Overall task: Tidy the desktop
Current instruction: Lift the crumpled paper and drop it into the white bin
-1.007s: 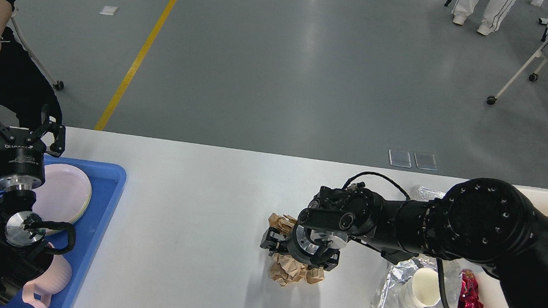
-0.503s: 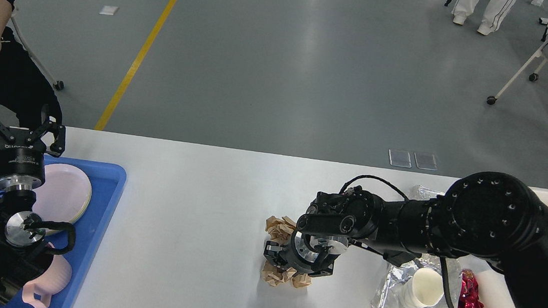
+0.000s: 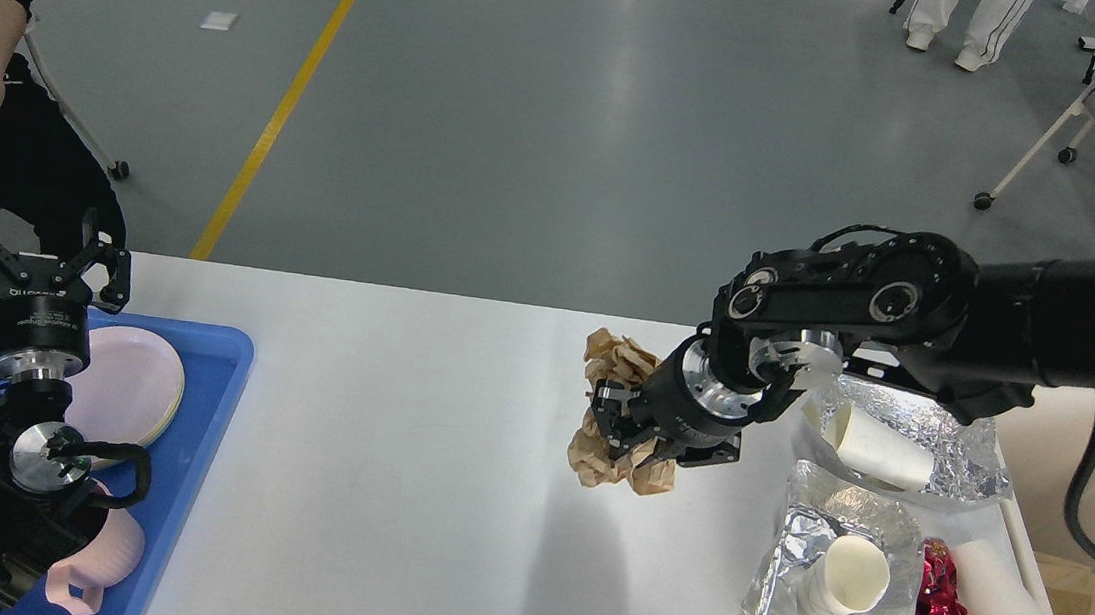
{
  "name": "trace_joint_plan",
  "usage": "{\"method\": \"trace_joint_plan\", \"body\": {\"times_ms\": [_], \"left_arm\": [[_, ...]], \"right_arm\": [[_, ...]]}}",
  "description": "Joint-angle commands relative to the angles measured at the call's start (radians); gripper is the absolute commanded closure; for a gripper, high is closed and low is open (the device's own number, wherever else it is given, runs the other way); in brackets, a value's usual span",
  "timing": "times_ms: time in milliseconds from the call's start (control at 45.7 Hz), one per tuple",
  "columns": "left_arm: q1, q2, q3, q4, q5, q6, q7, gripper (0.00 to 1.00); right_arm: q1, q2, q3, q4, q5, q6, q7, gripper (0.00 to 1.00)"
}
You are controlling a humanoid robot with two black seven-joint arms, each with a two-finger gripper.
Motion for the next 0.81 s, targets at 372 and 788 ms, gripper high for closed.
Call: {"method": "trace_joint_plan", "body": {"times_ms": [372, 788], "left_arm": [[0.0, 0.0, 0.0, 0.0, 0.0, 0.0, 0.0, 0.04], [0.0, 0.0, 0.0, 0.0, -0.001, 0.0, 0.0, 0.04]], "right_arm": [[0.13, -0.309, -0.02, -0.154, -0.001, -0.016, -0.004, 1.0], [-0.511, -0.305, -0.052, -0.703, 0.002, -0.16, 0.001, 0.64]]}}
